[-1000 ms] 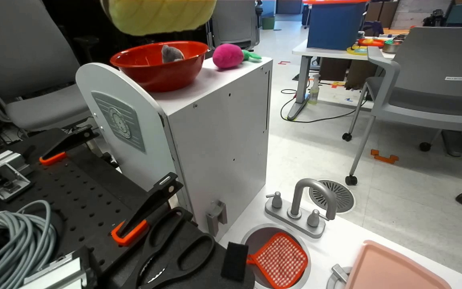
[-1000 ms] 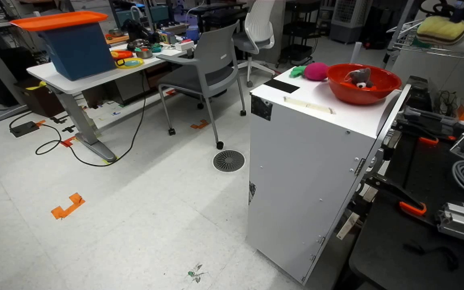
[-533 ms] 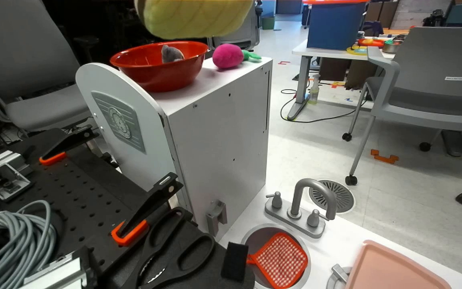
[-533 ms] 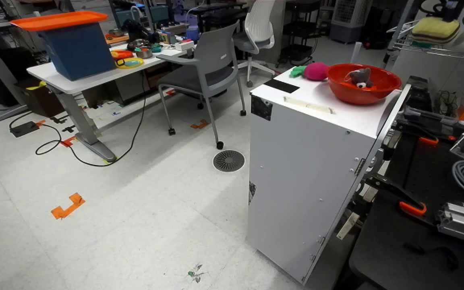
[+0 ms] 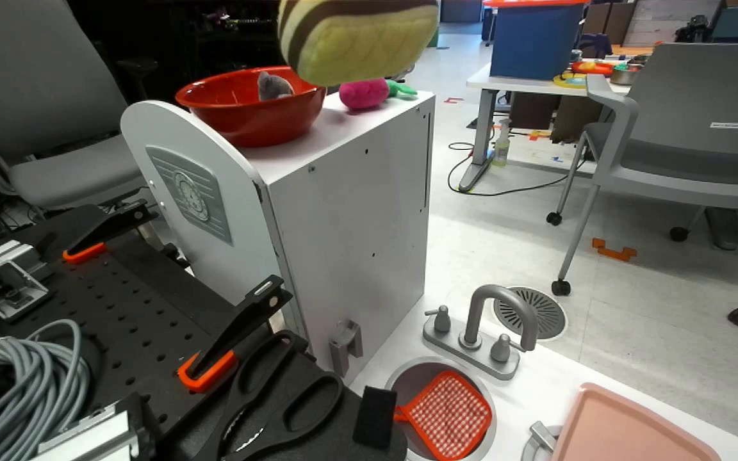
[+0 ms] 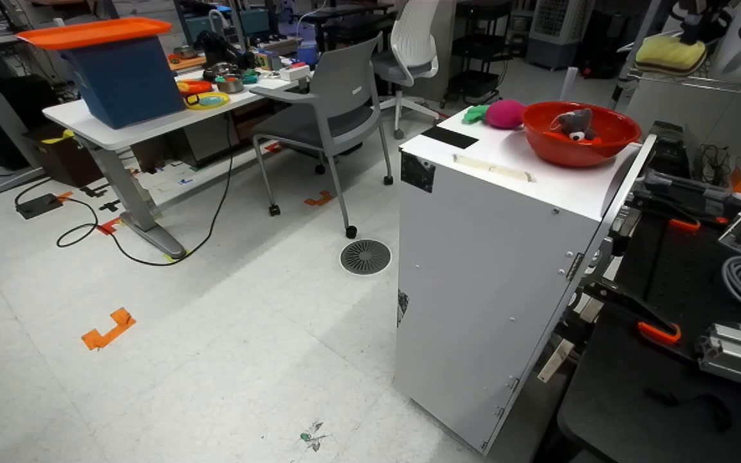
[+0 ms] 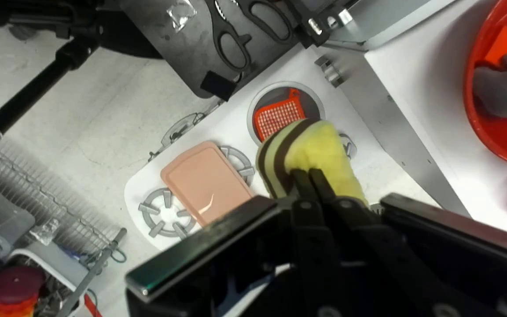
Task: Remove the yellow object from the orange bowl and put it on the counter
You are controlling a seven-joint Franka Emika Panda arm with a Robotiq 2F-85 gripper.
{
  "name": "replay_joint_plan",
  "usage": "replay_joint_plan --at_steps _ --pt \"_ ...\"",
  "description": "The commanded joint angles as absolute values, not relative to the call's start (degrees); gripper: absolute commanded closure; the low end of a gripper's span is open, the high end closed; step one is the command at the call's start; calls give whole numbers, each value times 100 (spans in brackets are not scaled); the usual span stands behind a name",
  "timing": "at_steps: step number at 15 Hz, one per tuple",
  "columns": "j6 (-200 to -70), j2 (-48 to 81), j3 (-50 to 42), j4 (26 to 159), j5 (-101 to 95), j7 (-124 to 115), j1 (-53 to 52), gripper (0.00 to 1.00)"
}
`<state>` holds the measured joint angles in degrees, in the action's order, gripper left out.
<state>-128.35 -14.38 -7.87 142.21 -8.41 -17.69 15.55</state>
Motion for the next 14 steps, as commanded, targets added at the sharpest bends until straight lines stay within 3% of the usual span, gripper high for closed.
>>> replay_joint_plan --at_steps 1,7,8,10,14 --pt "-13643 -1540 -647 14524 -1282 -1876 1482 99" --pt "-15014 -1532 -905 15001 -324 -1243 1265 99" --pt "-15103 -1540 -980 15061 -10 -1042 1204 72" --pt "-15145 -1563 -1102 15140 521 -680 1102 66" --pt "-15076 -1613 -1228 15215 1114 -243 1004 37"
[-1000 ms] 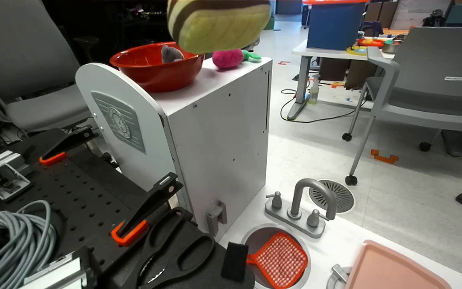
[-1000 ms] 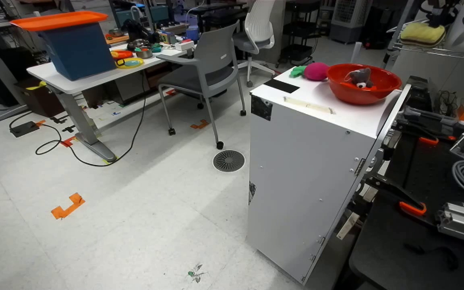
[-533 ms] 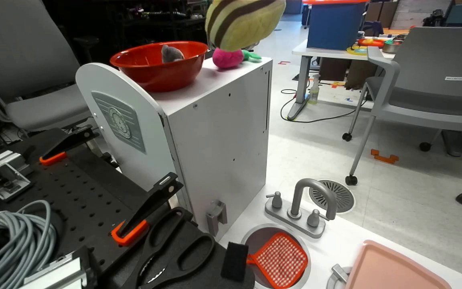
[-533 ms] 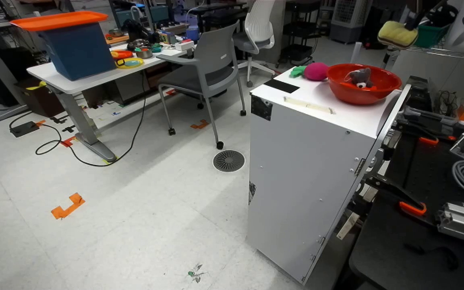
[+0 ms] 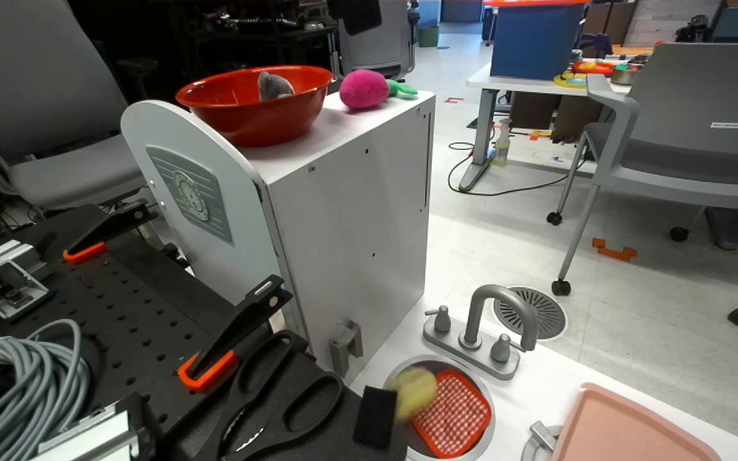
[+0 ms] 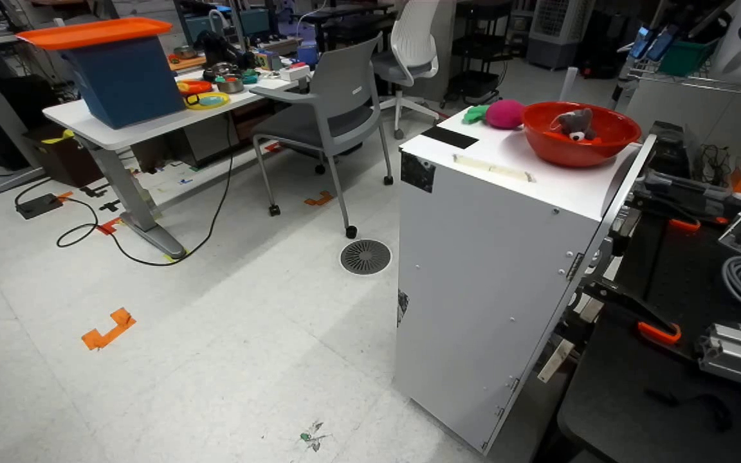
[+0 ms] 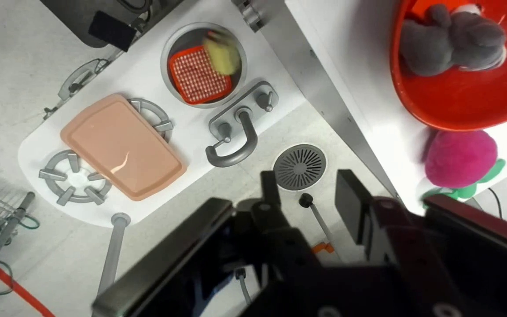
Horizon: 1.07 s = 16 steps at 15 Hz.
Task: Remove the yellow object from the orange bowl and put it on the counter
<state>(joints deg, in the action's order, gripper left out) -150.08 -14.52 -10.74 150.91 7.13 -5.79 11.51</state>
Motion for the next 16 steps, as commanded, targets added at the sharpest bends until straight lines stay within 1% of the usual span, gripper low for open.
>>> replay_joint_plan --at_steps 1,3,5,6,14,15,16 --pt "-15079 -1630 -1238 15240 1194 -172 993 29" --pt "-15093 -1685 -1216 15298 1236 -120 998 14" --pt "-15111 -1740 -1172 15365 1197 -132 1014 1" --pt "-15131 -1776 -1164 15410 1196 -137 1009 0" --pt "-15147 -2083 -784 15969 749 -312 959 0" --pt "-15004 -1856 -937 15739 913 -278 976 0" --pt "-15004 -1867 -900 15782 898 -299 961 0"
